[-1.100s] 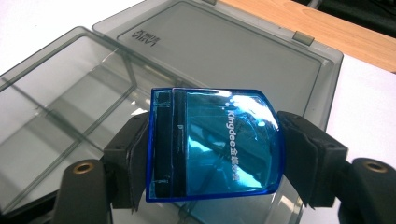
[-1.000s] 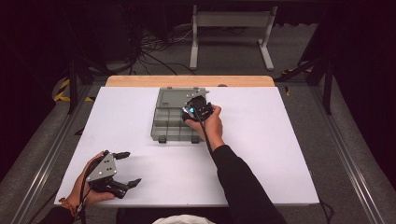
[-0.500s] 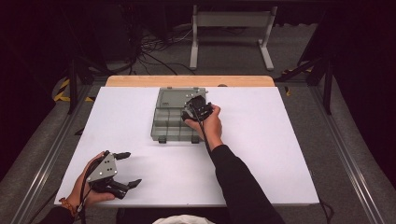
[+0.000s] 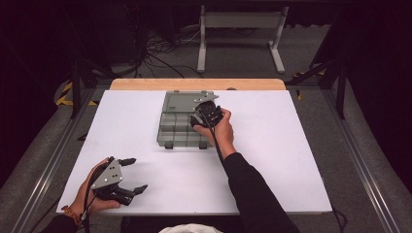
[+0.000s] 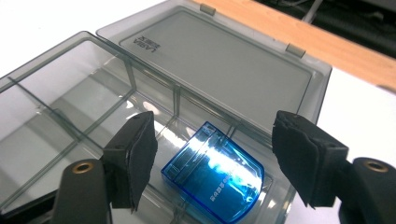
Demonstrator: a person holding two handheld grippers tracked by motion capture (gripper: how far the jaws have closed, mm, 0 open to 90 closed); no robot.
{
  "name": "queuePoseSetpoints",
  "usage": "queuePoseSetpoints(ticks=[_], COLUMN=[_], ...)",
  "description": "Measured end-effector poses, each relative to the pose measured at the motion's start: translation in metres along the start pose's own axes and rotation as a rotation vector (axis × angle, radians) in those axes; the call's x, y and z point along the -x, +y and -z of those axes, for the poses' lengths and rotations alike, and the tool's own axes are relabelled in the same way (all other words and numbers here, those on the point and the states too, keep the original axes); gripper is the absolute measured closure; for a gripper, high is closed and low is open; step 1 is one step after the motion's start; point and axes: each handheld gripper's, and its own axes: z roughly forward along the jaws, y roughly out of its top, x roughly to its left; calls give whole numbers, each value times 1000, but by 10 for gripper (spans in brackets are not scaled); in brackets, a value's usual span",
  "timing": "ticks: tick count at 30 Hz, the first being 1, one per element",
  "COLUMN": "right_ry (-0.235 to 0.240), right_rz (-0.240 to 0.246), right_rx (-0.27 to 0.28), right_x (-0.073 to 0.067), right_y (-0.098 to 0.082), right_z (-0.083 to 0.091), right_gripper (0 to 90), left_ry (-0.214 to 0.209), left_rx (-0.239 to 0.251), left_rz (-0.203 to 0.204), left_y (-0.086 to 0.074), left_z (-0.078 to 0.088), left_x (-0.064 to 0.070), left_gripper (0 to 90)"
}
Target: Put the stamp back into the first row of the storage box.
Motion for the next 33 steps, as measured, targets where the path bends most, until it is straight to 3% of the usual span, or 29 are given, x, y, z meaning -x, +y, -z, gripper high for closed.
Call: queuePoseSetpoints(ticks=[11,19,27,33], right_ry=[81,145,171,183], right_rz=[120,163,177,188], right_rx=[85,117,146,166], right_x=[-4,1,9,13], right_y=[-2,-9,-17,-21], right_z=[26,43,58,66], right_gripper=[311,295,337,376], left_ry=[47,58,67,63], left_rx=[-6,-2,15,17], left_rz=[12,19,30,33], left_y=[1,3,8,10], left_z=[0,0,0,1], left_x=[-1,-5,-14,-19], left_gripper=[197,211,239,363])
